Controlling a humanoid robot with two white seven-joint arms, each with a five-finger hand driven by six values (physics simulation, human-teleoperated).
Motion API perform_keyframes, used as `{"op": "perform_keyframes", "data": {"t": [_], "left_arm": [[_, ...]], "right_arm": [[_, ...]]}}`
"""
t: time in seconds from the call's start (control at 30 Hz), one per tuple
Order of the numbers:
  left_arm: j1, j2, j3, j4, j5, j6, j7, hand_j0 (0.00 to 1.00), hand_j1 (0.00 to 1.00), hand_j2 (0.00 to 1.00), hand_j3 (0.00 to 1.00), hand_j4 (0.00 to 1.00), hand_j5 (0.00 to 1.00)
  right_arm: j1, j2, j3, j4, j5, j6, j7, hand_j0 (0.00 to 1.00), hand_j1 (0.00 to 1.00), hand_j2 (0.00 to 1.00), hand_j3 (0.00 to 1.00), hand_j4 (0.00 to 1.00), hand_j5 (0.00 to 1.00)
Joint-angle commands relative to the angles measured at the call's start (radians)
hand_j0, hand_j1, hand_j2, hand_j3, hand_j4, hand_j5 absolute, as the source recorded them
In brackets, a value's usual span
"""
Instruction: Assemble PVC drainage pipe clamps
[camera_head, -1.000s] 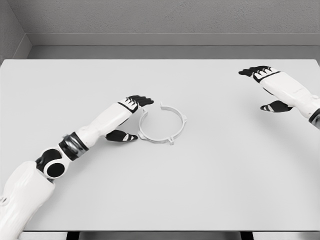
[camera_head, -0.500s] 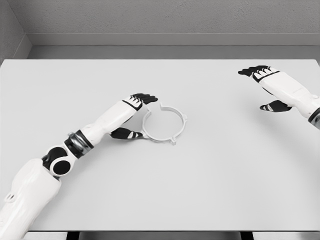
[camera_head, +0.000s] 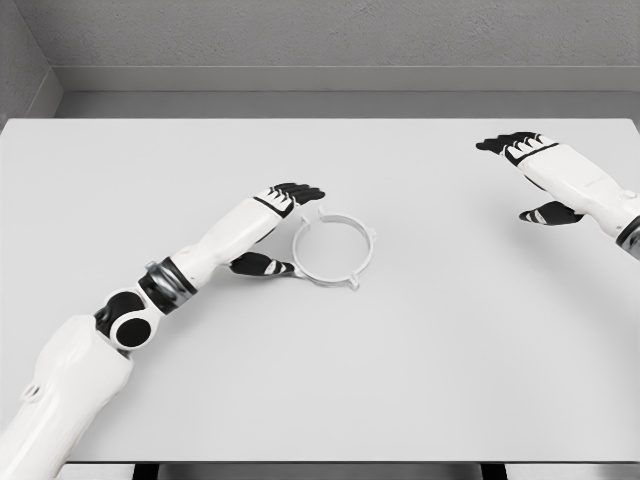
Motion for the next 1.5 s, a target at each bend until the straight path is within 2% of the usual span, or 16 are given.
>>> {"op": "perform_keyframes", "data": {"t": [0.0,0.27,0.3,0.4,0.53,0.57,1.47], "left_arm": [[0.000,-0.001,0.000,0.000,0.007,0.000,0.000,1.00,1.00,1.00,1.00,1.00,1.00],[-0.002,0.017,0.013,-0.020,0.025,0.000,0.002,1.00,1.00,1.00,1.00,1.00,1.00],[0.005,0.055,0.014,-0.055,0.026,0.000,0.002,1.00,1.00,1.00,1.00,1.00,1.00],[0.031,0.056,0.007,-0.062,0.023,0.000,0.002,1.00,1.00,1.00,1.00,1.00,1.00],[0.031,0.056,0.007,-0.062,0.023,0.000,0.002,1.00,1.00,1.00,1.00,1.00,1.00],[0.043,0.054,0.005,-0.062,0.022,0.000,0.002,1.00,1.00,1.00,1.00,1.00,1.00],[0.032,-0.009,0.000,-0.029,-0.023,0.000,0.000,1.00,1.00,1.00,1.00,1.00,1.00]], "right_arm": [[0.000,-0.001,0.000,0.000,-0.007,0.003,-0.001,1.00,1.00,1.00,1.00,1.00,1.00],[0.000,-0.001,0.000,0.000,-0.007,0.003,-0.001,1.00,1.00,1.00,1.00,1.00,1.00],[0.000,-0.001,0.000,0.000,-0.007,0.003,-0.001,1.00,1.00,1.00,1.00,1.00,1.00],[-0.003,0.001,0.001,0.000,-0.007,0.003,-0.001,1.00,1.00,1.00,1.00,1.00,1.00],[-0.003,0.001,0.001,0.000,-0.007,0.003,-0.001,1.00,1.00,1.00,1.00,1.00,1.00],[-0.015,0.004,0.035,-0.002,-0.007,0.003,-0.001,1.00,1.00,1.00,1.00,1.00,1.00],[-0.020,0.004,0.038,0.000,-0.007,0.003,-0.001,1.00,1.00,1.00,1.00,1.00,1.00]]}}
